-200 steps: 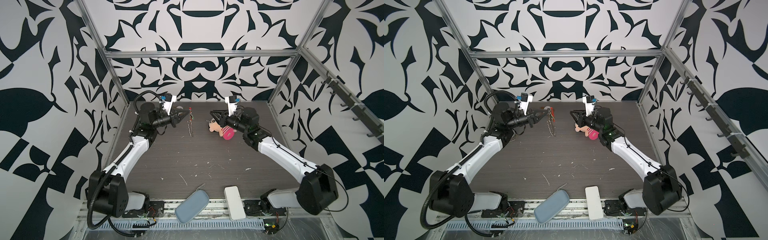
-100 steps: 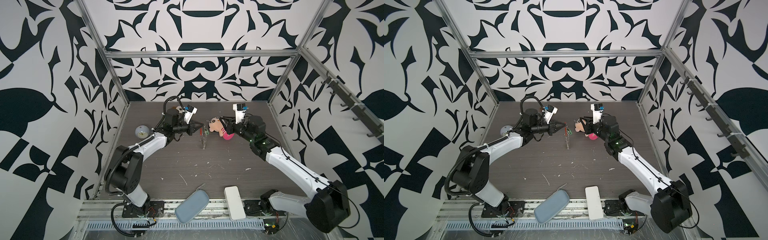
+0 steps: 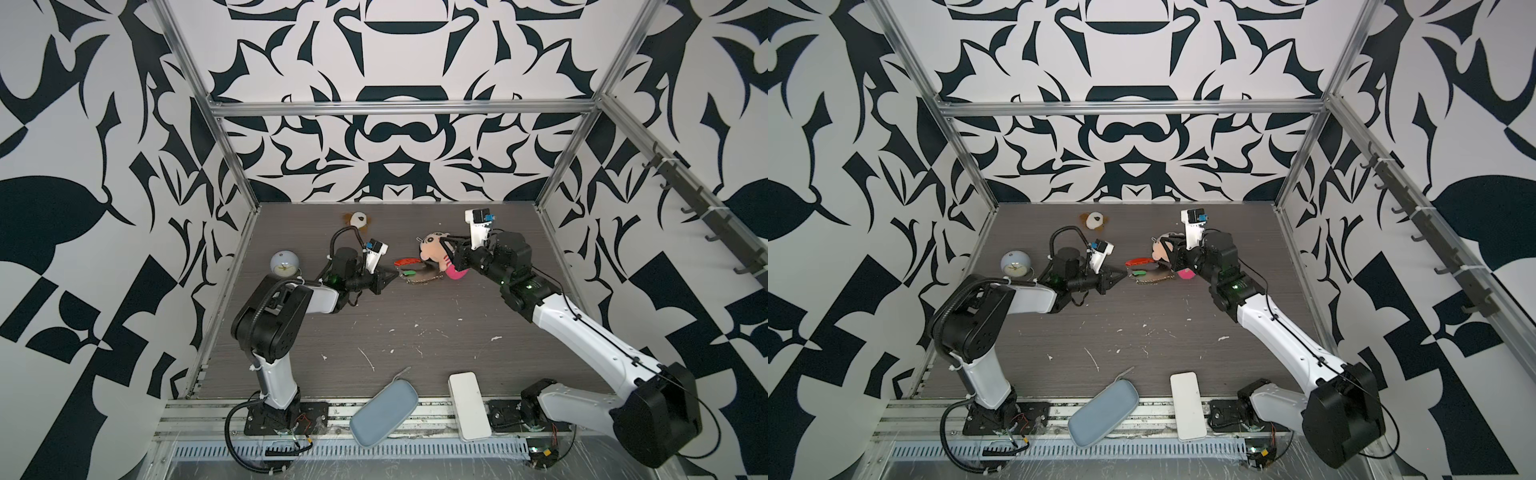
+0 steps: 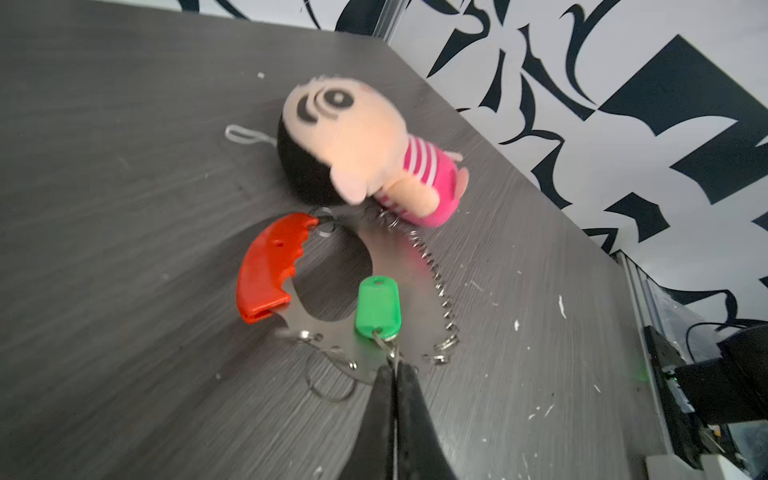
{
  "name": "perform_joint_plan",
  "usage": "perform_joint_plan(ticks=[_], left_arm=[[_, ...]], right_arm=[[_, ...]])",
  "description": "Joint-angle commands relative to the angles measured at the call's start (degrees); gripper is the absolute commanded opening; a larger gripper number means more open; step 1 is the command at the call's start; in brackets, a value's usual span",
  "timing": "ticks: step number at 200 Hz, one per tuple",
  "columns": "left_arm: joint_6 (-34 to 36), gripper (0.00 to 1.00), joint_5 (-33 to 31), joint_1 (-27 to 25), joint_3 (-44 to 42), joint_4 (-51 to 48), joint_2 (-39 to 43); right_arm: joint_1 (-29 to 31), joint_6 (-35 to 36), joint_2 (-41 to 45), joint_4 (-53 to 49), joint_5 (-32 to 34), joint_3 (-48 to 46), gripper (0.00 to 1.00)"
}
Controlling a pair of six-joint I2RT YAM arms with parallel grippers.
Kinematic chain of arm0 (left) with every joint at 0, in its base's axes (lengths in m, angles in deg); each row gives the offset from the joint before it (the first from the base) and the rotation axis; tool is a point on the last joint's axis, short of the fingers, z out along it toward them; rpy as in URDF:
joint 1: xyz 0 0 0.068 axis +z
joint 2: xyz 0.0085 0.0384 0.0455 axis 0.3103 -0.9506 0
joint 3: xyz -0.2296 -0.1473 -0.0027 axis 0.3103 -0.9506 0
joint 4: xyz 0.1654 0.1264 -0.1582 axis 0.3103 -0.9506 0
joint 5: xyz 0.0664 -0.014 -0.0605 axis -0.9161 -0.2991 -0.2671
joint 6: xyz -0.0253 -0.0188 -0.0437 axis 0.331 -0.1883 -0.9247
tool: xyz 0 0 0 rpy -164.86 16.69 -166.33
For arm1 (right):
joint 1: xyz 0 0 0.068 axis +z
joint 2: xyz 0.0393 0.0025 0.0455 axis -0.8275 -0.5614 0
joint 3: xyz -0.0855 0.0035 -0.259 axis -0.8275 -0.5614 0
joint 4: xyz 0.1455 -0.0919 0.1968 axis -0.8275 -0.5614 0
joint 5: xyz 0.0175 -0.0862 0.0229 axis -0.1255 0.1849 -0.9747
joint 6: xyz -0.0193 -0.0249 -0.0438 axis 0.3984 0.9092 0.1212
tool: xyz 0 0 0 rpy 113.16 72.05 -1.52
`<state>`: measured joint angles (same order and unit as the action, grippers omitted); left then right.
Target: Put the keys on the keyring
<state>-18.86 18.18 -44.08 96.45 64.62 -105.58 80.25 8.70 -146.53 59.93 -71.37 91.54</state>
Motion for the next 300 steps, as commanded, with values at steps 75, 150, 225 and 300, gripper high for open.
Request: perform_joint_plan(ticks=[75, 150, 225, 300], left_arm=[[-4.09, 0.12, -3.30, 0.14, -2.02, 13.03, -1.63], [1.79, 0.71, -15.25, 0.39, -2.24, -10.70, 12.31], [9.48, 1.00, -34.84, 0.36, -11.18, -31.39, 39.35], [9.18, 1.00, -45.68, 0.40, -18.58, -38.50, 53.82]], right_arm=[[-0.54, 2.17, 4.90, -1.47, 0.59, -1.26, 0.29], [-0.50, 0.62, 3.58, 2.72, 2.50, -3.85, 0.29], [-0.56, 1.28, 6.03, -0.18, 18.52, -10.31, 0.29], [-0.58, 1.38, 13.30, -3.85, 23.00, -20.12, 0.30]])
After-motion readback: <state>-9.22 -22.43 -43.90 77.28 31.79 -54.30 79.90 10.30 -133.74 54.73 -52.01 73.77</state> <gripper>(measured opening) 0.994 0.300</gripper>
